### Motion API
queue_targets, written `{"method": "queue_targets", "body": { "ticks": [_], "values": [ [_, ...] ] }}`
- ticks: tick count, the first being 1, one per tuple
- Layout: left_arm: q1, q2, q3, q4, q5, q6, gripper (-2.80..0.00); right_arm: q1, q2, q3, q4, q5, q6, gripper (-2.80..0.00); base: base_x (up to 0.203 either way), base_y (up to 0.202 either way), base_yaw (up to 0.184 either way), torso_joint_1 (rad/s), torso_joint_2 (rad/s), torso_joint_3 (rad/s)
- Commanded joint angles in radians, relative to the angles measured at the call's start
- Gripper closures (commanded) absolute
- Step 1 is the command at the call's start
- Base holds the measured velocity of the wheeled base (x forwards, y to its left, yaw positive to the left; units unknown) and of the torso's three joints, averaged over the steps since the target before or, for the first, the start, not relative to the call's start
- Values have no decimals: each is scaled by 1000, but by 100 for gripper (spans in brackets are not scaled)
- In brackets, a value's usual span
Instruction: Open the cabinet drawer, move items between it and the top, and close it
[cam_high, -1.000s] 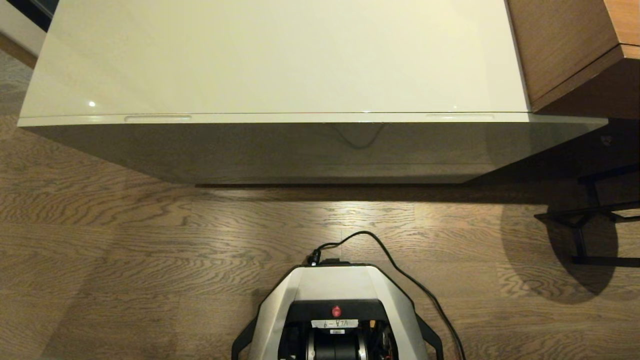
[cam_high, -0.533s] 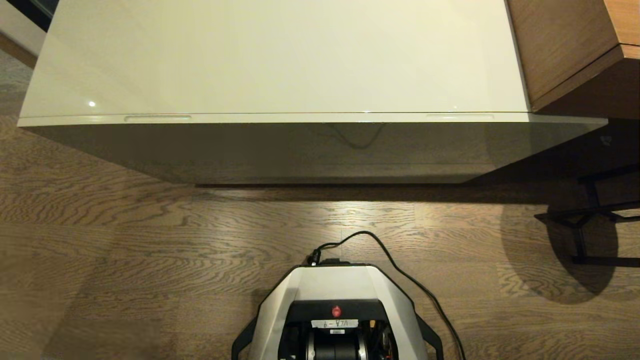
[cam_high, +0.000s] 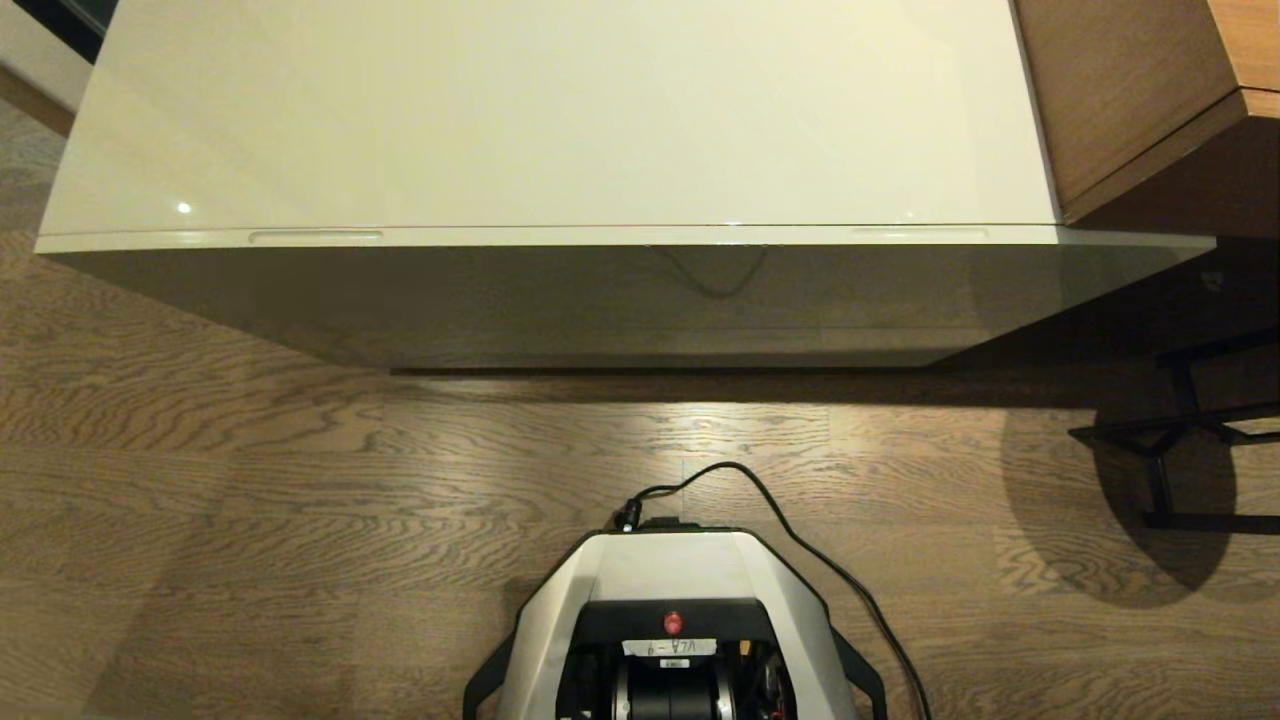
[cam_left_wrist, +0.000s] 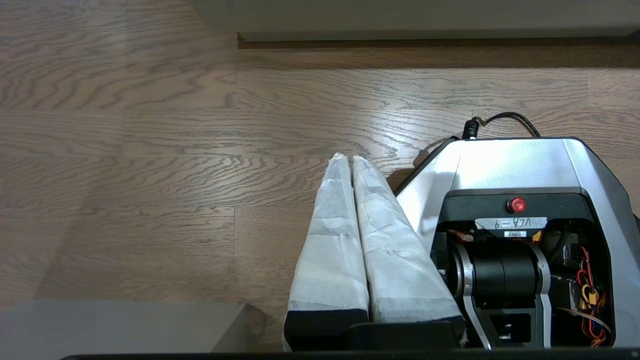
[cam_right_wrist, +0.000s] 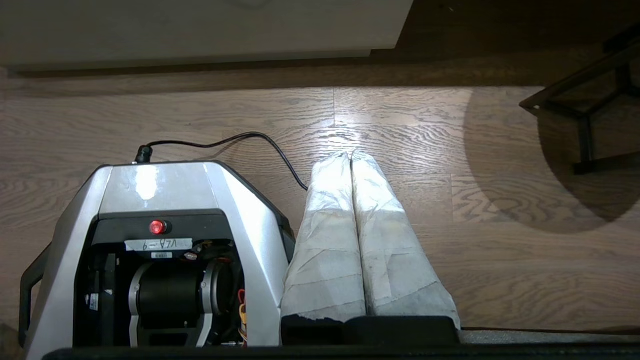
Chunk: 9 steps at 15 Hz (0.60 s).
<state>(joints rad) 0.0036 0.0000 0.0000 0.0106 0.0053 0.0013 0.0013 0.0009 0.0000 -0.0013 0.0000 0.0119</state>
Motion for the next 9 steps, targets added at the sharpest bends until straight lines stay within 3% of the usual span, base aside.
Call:
{"method": "queue_targets", "body": {
  "ticks": [1,9],
  "values": [
    [-1,2,0,0,1,0,0,-1,1,2,0,0,-1,0,0,0,0,0,0,0],
    [0,2,0,0,1,0,0,-1,1,2,0,0,-1,0,0,0,0,0,0,0]
  ]
}}
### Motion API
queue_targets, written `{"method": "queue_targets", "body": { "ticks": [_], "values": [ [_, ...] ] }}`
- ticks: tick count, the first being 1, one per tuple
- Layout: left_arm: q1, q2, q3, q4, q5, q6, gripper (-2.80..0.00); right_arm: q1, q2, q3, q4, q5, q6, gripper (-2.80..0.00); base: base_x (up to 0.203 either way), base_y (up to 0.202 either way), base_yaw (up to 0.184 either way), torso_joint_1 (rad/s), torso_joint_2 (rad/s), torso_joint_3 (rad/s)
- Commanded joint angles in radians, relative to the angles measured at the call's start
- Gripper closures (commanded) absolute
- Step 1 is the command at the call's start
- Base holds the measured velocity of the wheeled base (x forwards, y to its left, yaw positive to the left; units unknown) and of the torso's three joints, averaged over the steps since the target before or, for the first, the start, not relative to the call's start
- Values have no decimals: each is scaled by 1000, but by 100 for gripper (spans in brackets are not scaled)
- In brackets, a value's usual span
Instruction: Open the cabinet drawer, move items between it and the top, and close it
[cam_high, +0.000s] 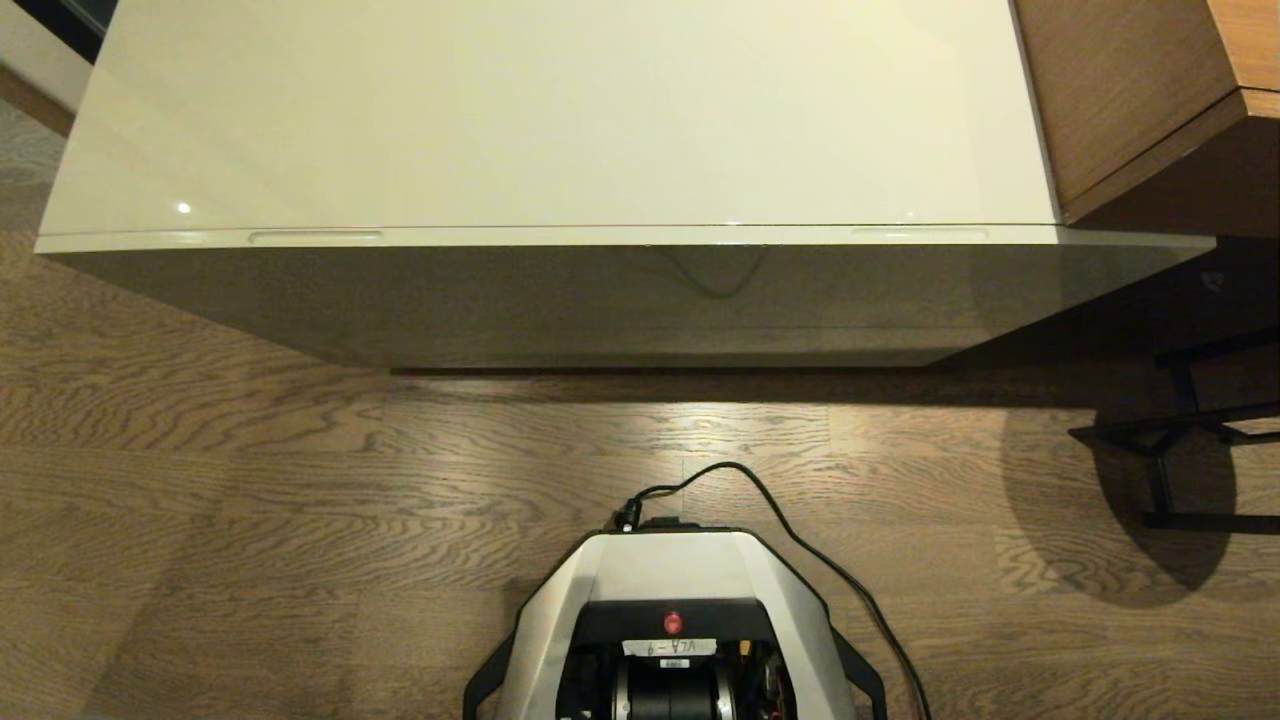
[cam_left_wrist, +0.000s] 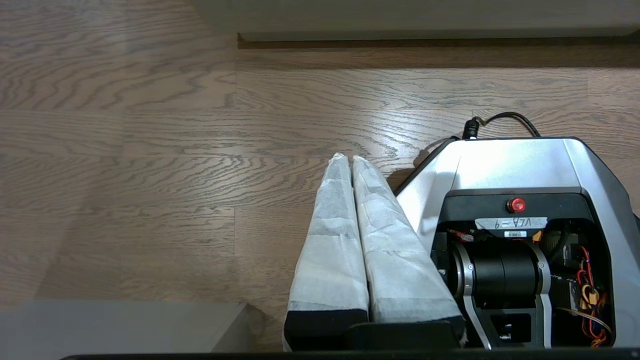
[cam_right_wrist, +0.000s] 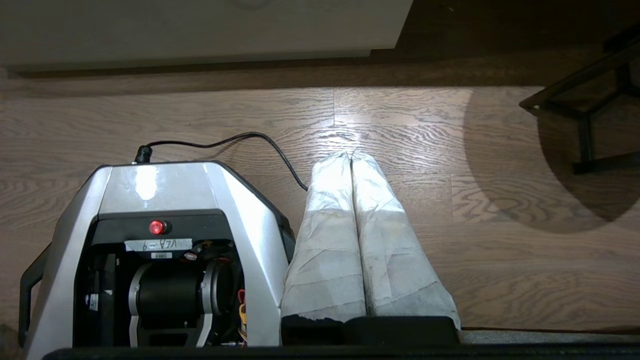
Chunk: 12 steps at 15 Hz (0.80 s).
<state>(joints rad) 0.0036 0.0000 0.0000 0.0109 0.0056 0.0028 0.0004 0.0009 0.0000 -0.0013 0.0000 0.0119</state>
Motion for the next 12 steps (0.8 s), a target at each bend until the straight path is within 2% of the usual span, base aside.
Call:
{"method": "queue_targets", "body": {
  "ticks": [1,12],
  "values": [
    [-1,2,0,0,1,-1,0,0,1,2,0,0,0,0,0,0,0,0,0,0],
    [-1,0,0,0,1,-1,0,1,1,2,0,0,0,0,0,0,0,0,0,0]
  ]
}}
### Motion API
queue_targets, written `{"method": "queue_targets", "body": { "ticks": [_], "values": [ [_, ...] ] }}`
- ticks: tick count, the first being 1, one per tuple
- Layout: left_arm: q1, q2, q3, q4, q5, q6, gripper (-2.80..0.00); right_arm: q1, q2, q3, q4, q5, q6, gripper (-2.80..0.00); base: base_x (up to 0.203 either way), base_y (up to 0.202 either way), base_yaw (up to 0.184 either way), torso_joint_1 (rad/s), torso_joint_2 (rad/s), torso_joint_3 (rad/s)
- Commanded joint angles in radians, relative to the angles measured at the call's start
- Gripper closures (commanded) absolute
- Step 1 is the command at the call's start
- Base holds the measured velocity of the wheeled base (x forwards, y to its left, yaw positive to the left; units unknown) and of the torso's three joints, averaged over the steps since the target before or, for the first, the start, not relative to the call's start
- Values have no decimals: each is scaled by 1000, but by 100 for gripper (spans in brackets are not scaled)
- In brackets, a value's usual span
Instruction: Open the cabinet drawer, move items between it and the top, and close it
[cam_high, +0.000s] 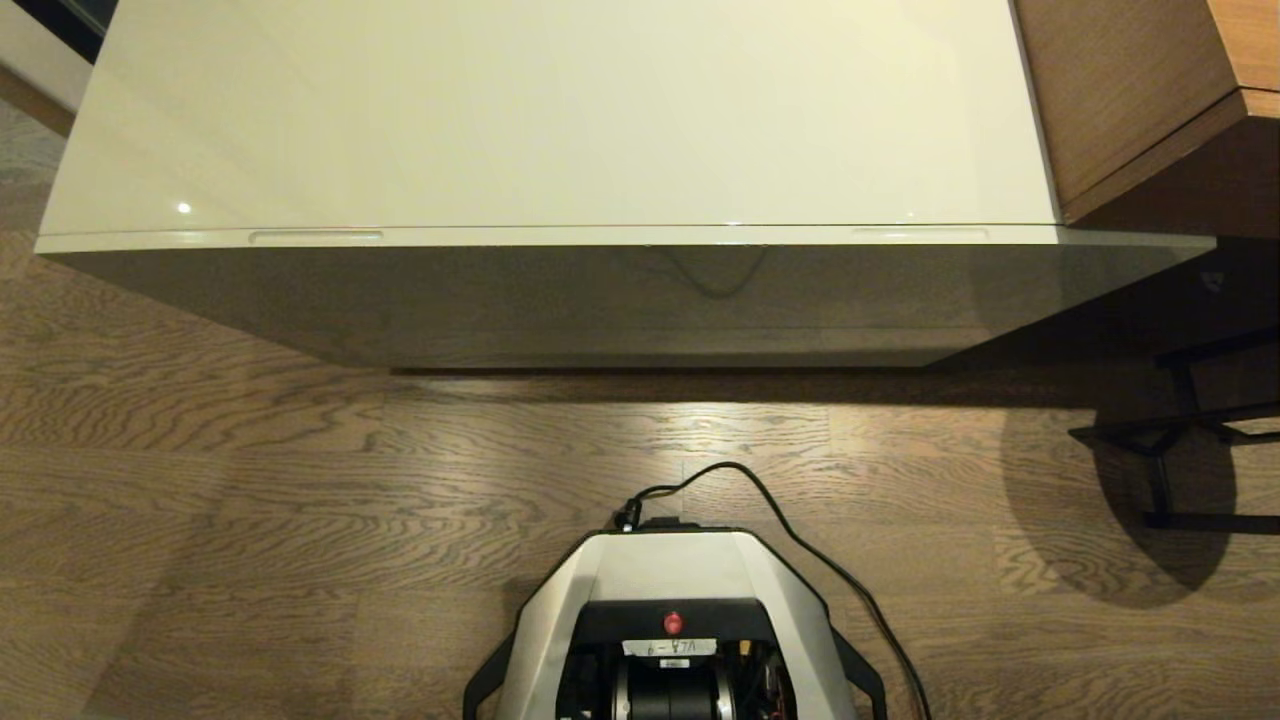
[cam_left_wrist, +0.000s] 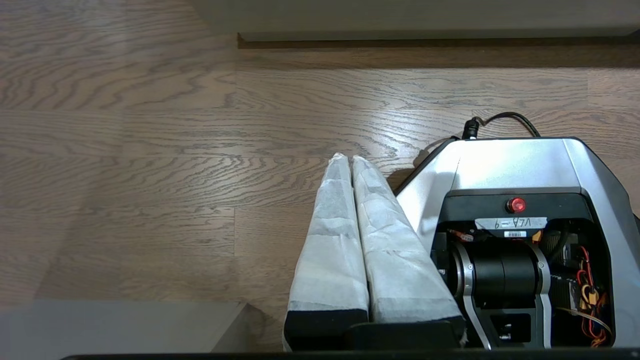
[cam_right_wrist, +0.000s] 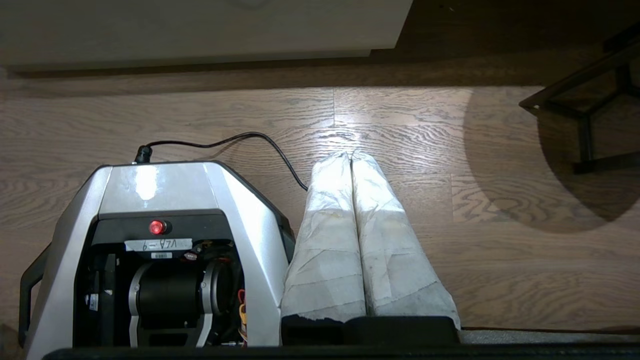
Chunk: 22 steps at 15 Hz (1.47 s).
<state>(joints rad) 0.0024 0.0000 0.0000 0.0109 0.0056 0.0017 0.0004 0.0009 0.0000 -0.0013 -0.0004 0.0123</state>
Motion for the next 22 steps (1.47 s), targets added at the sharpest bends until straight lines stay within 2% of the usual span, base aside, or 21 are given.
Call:
{"method": "queue_targets", "body": {
  "ticks": [1,22],
  "values": [
    [1,0,0,0,0,0,0,1,1,2,0,0,0,0,0,0,0,0,0,0],
    [2,2,0,0,0,0,0,1,1,2,0,0,-2,0,0,0,0,0,0,0]
  ]
}}
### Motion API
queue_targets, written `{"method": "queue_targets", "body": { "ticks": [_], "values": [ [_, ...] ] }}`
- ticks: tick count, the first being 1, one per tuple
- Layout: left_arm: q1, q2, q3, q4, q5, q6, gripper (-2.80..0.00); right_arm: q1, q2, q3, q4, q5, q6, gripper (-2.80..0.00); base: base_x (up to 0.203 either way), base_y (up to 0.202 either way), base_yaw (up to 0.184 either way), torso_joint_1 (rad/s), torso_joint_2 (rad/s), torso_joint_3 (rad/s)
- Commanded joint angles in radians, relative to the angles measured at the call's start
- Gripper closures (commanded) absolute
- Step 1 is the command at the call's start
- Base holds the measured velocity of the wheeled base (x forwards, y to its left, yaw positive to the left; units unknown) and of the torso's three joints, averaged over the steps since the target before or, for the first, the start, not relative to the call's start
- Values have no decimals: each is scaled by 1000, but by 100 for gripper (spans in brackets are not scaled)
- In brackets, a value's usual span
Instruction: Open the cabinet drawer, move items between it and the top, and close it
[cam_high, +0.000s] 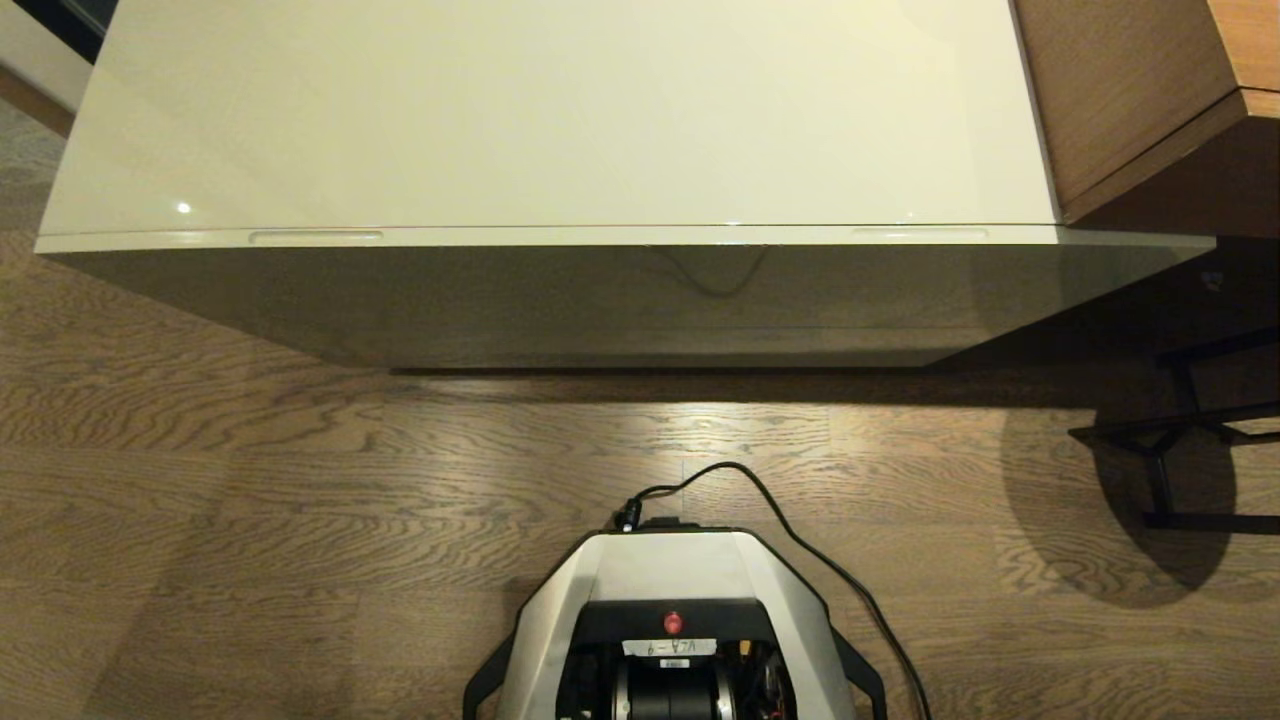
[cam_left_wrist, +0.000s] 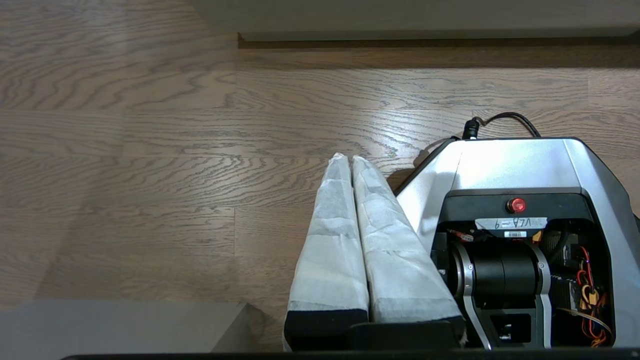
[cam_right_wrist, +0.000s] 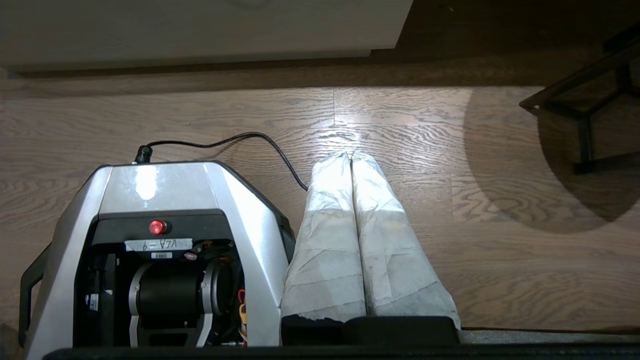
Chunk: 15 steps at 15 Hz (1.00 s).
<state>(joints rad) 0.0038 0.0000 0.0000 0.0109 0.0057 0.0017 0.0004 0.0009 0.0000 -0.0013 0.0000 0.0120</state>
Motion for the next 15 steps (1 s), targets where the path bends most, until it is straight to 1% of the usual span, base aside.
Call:
{"method": "queue_targets", "body": {
  "ticks": [1,15],
  "values": [
    [-1,0,0,0,0,0,0,1,1,2,0,0,-1,0,0,0,0,0,0,0],
    [-1,2,0,0,0,0,0,0,1,2,0,0,0,0,0,0,0,0,0,0]
  ]
}}
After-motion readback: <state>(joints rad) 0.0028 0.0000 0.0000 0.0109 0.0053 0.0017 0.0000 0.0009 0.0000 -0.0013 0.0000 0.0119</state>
